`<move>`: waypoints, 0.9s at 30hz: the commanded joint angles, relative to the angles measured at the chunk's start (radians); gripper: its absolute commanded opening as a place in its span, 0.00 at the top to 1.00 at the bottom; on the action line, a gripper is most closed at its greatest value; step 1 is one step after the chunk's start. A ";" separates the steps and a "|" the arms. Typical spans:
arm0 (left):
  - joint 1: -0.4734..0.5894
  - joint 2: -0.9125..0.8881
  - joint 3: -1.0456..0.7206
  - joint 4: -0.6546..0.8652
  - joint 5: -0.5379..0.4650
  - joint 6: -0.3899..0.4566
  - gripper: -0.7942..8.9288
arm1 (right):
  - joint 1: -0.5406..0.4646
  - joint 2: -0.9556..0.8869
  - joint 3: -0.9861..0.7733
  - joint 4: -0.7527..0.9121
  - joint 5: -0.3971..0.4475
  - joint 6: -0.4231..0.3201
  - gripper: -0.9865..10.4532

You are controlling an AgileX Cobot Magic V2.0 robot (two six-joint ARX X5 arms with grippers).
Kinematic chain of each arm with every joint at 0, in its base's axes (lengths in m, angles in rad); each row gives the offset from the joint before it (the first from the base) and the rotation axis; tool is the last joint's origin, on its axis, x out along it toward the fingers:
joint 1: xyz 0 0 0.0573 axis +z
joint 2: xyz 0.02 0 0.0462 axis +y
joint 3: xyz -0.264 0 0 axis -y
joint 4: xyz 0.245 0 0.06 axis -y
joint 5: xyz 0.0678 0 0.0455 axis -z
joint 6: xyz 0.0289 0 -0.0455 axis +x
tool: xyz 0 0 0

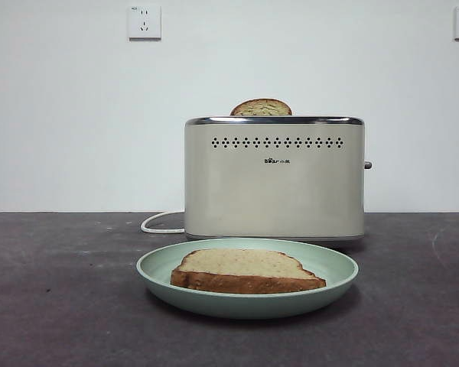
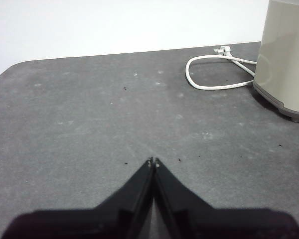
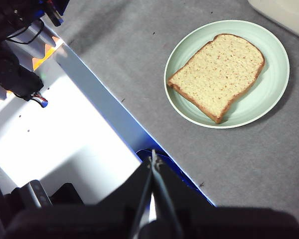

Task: Take the bread from the toaster,put the bread on the plate,put the plate on the table

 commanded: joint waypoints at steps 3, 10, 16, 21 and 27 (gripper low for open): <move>0.003 -0.003 -0.012 0.005 -0.001 -0.006 0.92 | -0.037 -0.049 -0.006 0.017 0.009 -0.082 0.91; 0.003 -0.003 -0.012 0.005 -0.001 -0.006 0.92 | -0.286 -0.194 -0.007 0.177 -0.001 -0.066 0.91; 0.003 -0.003 -0.012 0.005 -0.001 -0.006 0.92 | -0.517 -0.313 -0.028 0.225 0.003 -0.089 0.91; 0.003 -0.003 -0.012 0.005 -0.001 -0.006 0.92 | -0.609 -0.439 -0.213 0.440 0.003 -0.076 0.91; 0.003 -0.003 -0.012 0.005 -0.001 -0.006 0.92 | -0.624 -0.585 -0.559 0.782 0.010 -0.056 0.91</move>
